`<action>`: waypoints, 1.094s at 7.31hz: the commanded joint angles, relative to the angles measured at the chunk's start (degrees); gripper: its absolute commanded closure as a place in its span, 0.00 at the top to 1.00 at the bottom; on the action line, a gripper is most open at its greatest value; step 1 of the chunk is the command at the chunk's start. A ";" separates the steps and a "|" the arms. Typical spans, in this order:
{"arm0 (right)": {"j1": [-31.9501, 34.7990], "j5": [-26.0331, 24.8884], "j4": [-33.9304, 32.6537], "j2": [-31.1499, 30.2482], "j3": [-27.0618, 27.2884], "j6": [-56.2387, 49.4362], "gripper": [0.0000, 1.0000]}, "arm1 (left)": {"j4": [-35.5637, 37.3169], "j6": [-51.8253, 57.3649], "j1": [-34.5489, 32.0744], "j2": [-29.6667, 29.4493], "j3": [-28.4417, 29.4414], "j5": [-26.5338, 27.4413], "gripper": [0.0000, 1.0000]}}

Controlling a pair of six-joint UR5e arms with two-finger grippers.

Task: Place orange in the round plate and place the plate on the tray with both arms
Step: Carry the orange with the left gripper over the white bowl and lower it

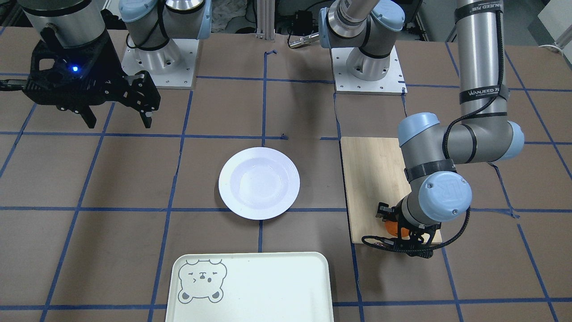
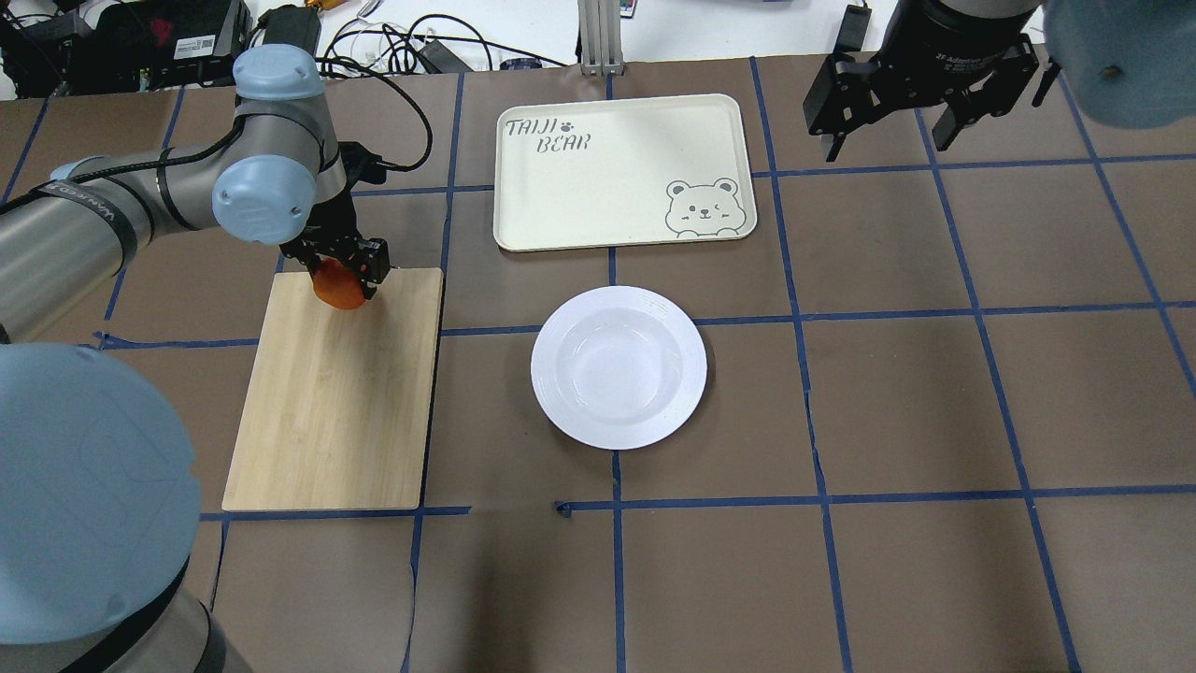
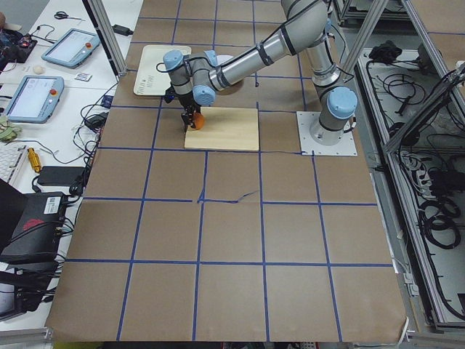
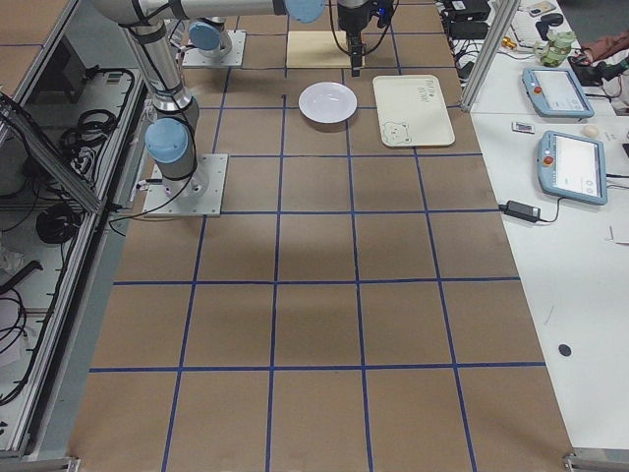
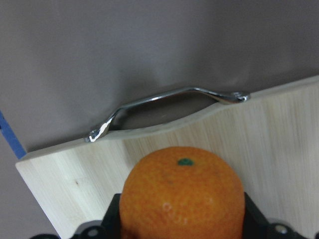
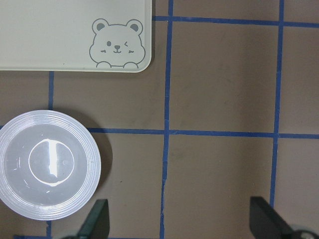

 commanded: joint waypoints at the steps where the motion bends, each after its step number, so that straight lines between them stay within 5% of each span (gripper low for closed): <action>1: 0.00 0.00 0.00 0.00 0.00 0.00 1.00 | -4.56 -5.95 -2.62 2.85 1.57 -4.76 0.31; 6: 0.00 0.00 0.00 0.00 0.09 0.00 1.00 | -4.16 -47.74 -22.38 3.31 0.87 -9.52 0.32; 8: 0.00 0.00 0.00 -0.17 0.44 0.00 1.00 | -3.55 -62.92 -26.95 2.08 0.52 -16.35 0.32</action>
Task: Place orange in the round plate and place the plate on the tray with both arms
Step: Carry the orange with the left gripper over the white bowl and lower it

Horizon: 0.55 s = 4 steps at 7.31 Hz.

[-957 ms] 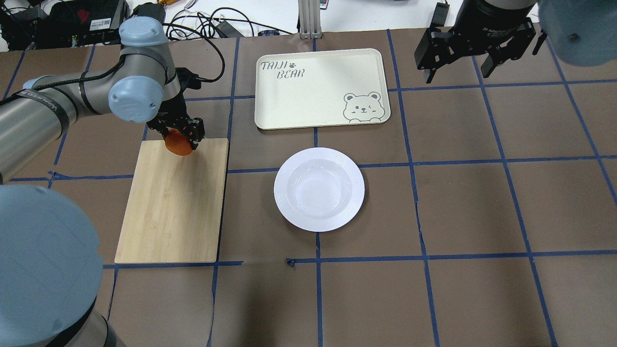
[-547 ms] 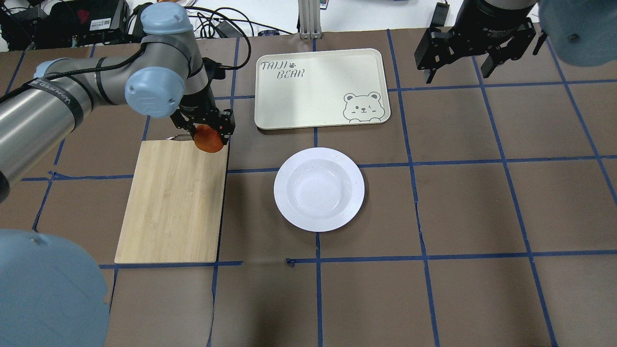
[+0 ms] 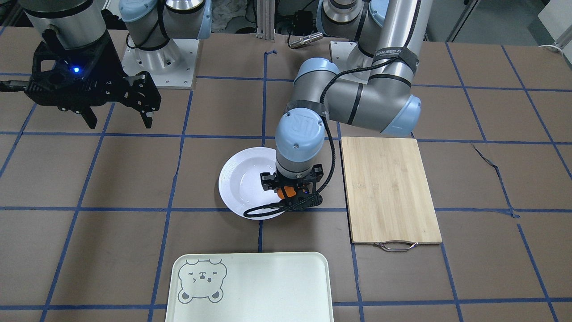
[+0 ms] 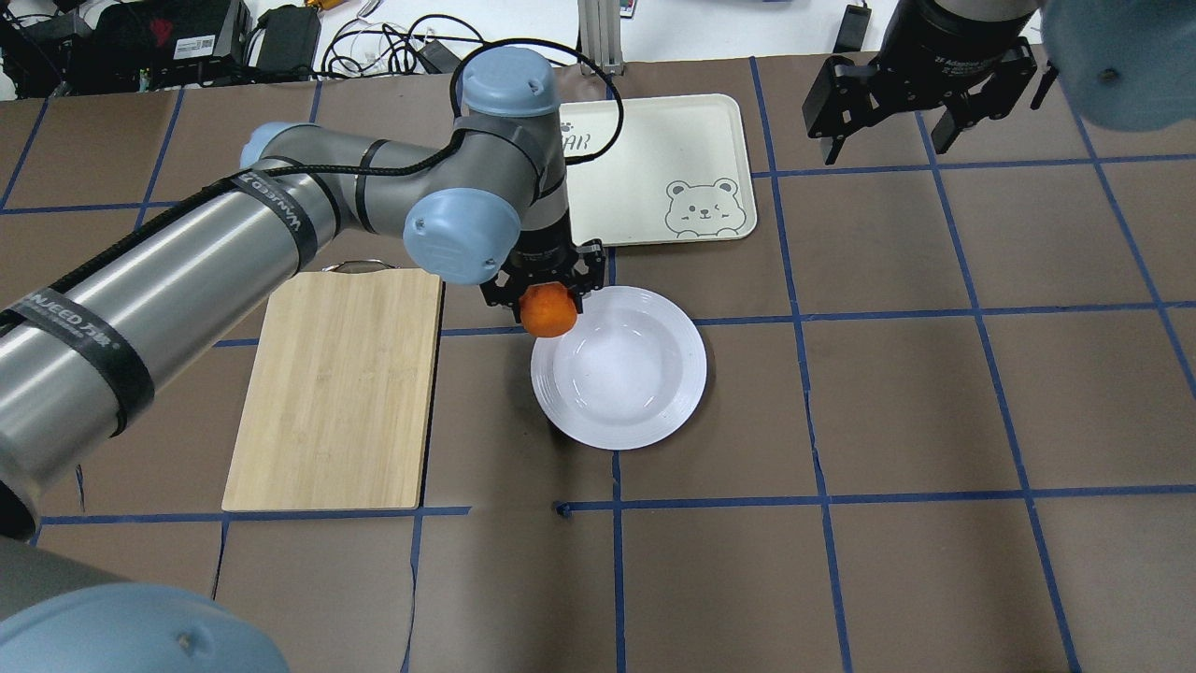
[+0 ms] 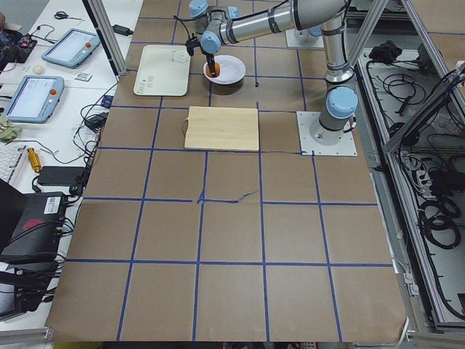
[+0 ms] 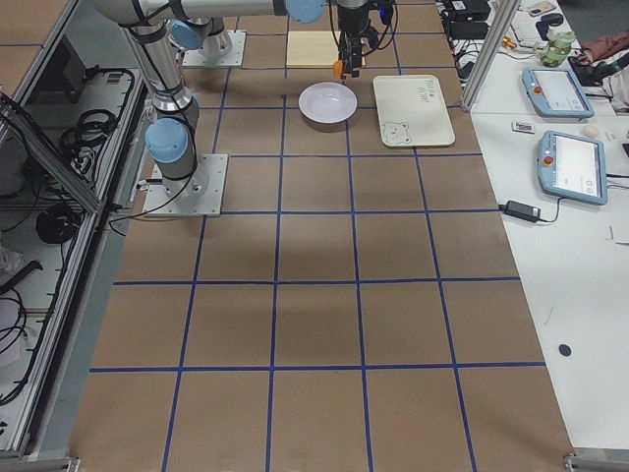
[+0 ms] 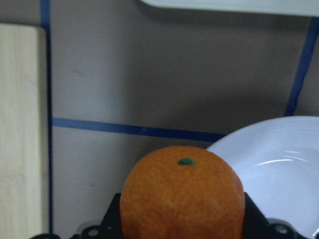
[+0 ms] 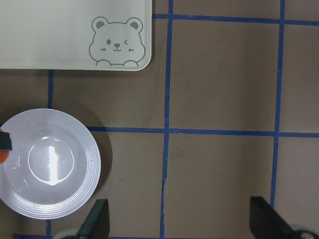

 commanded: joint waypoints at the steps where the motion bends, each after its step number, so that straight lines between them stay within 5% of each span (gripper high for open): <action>1: 0.00 0.00 0.00 -0.12 0.11 0.00 1.00 | 3.67 -13.32 -4.35 -2.20 -2.17 -3.99 0.32; 3: 0.00 0.00 0.00 -0.21 0.28 0.00 1.00 | 11.83 -12.73 -4.36 -2.74 -7.70 -3.74 0.60; 4: 0.00 0.00 0.00 -0.47 0.46 0.00 1.00 | 13.88 -12.64 -4.27 -2.39 -7.81 -3.73 1.00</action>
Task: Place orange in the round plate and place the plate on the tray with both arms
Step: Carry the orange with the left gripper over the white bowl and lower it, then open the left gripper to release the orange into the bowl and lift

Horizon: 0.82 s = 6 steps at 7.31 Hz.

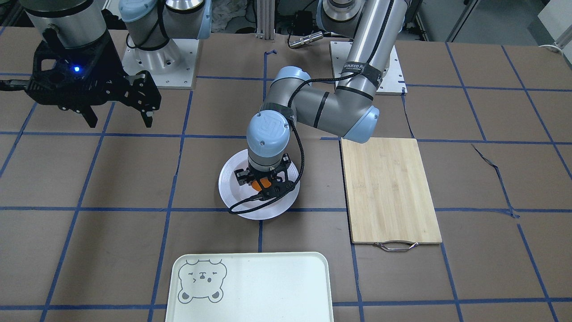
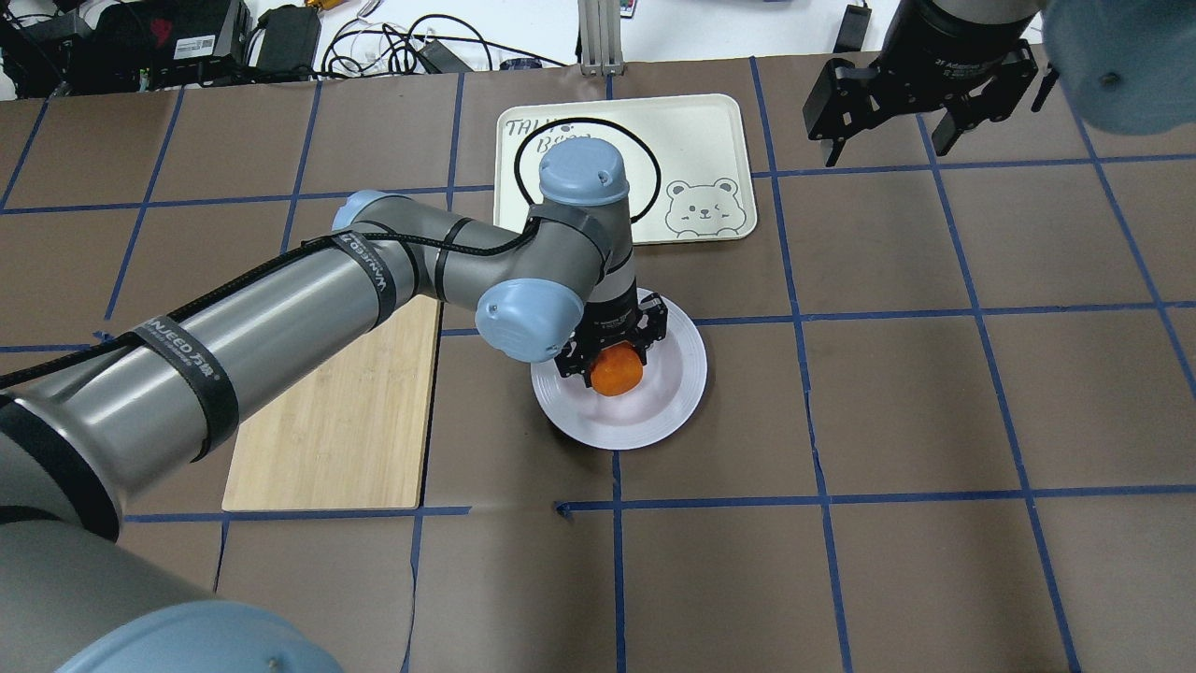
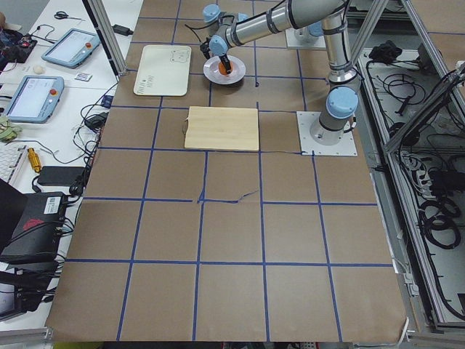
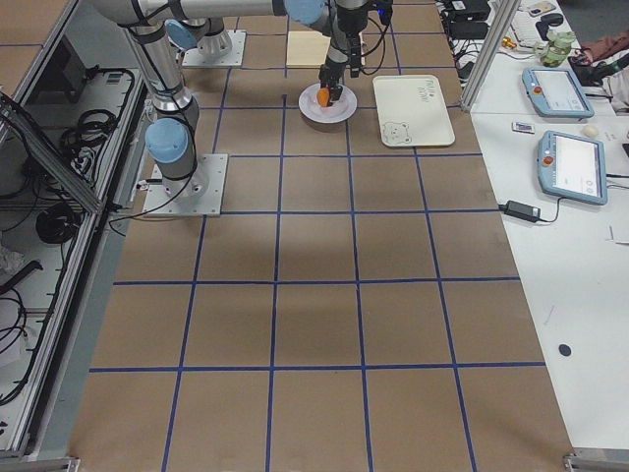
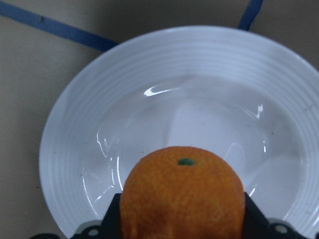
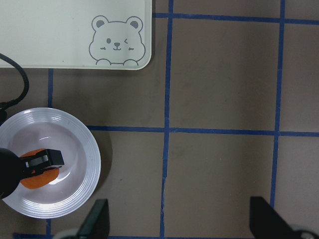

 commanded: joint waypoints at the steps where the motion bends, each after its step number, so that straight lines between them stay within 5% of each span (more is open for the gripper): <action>1: -0.09 0.09 -0.09 -0.22 0.28 0.09 1.00 | 3.54 0.35 0.41 1.50 -0.74 0.12 1.00; 3: -0.87 1.49 -1.13 0.30 0.28 0.52 1.00 | -2.99 7.27 4.53 3.96 5.82 -0.06 1.00; 4: -1.84 7.50 -1.75 0.57 0.28 0.53 1.00 | -11.40 12.43 6.55 5.80 10.56 0.03 1.00; 6: -2.63 9.83 -2.80 3.37 2.11 0.44 1.00 | -29.24 24.47 9.29 10.97 19.18 0.20 1.00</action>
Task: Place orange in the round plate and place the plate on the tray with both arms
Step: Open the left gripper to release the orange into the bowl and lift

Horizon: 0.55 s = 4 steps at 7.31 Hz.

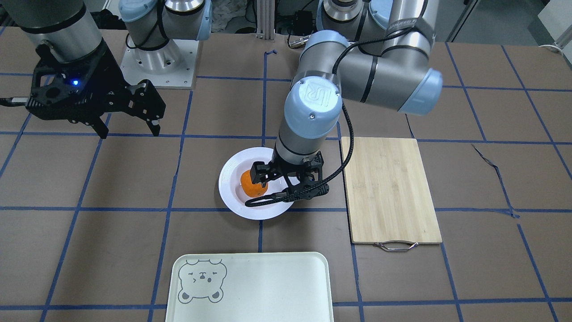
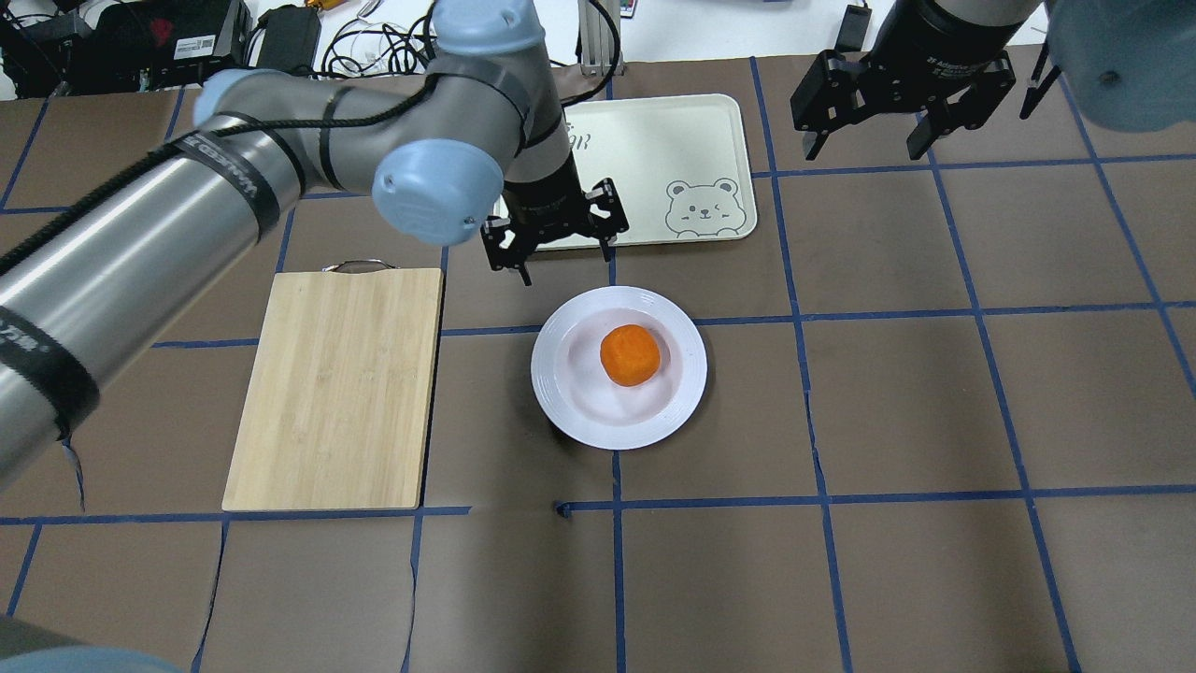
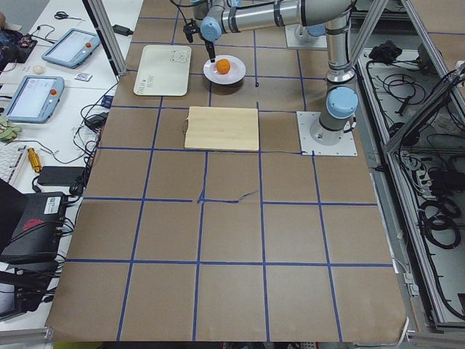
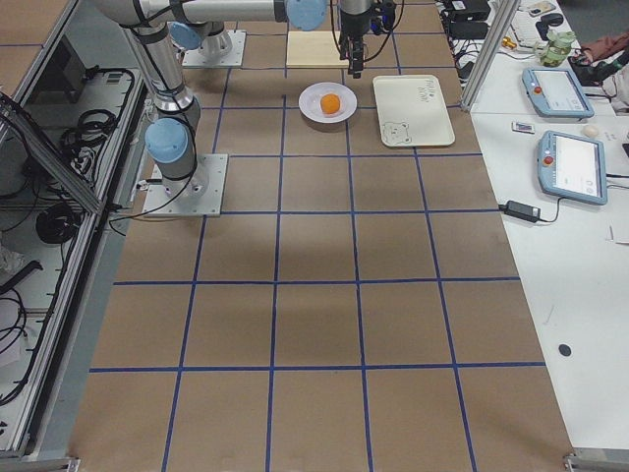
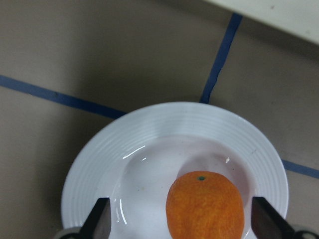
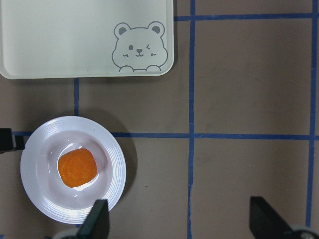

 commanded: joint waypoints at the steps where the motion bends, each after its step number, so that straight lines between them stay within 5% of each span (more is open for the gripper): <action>1: -0.56 4.25 -4.01 3.07 3.31 0.33 1.00 | -13.33 15.31 1.87 6.95 6.21 0.52 1.00; 4: -0.30 11.70 -27.72 5.01 22.42 8.21 1.00 | -13.18 21.86 2.32 14.97 3.95 3.41 1.00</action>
